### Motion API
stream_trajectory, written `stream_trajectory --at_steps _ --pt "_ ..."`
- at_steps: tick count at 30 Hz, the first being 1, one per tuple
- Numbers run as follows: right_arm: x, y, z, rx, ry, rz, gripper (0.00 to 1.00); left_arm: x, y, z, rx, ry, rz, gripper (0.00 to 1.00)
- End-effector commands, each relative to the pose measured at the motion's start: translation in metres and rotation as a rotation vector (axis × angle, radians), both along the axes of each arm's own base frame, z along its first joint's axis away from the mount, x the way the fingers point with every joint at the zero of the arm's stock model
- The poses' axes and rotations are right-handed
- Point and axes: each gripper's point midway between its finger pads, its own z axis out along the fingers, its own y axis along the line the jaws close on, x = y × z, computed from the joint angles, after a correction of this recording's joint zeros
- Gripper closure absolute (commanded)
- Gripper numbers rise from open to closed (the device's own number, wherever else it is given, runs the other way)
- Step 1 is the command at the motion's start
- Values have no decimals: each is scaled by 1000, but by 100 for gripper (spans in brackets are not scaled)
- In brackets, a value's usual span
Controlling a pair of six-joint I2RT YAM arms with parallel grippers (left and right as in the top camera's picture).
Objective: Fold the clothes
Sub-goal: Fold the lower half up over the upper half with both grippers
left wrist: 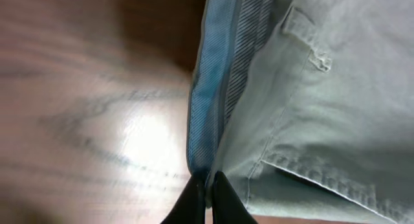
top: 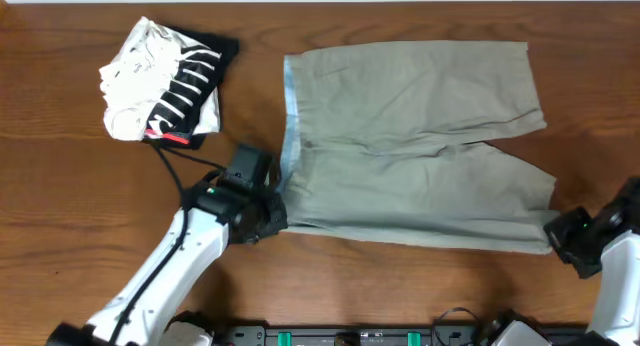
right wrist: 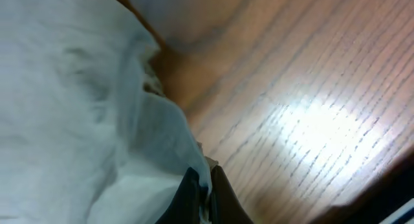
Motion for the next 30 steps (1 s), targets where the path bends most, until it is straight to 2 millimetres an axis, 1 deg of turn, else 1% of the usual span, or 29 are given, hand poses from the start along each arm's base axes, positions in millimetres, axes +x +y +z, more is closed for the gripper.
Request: stream_trajectory --at_steps 1,5,9,13,16,19,21,23,28,30 --pt "17 1 21 -38 -29 69 99 -2 10 9 41 -21 0 94" --pt "28 10 41 -57 -36 132 99 -11 13 15 44 -11 1 94" --pt "32 15 54 -70 -35 178 99 -22 15 26 49 0 -13 94" --pt "34 20 69 -77 -37 231 99 -30 10 49 37 -23 -32 94" --pt "36 22 77 -83 -42 254 99 -29 4 71 22 -57 -51 94" --pt "40 22 85 -94 -55 278 99 -25 -3 94 6 -90 -66 94" --pt "43 23 90 -103 -69 286 99 -21 -5 105 -3 -111 -66 94" --pt "49 23 98 -118 -88 308 99 -12 -3 115 15 -147 -57 94" --pt "65 22 123 -162 -155 330 99 9 13 125 120 -237 -13 94" --pt "72 21 132 -175 -174 343 99 18 15 125 141 -262 -3 94"
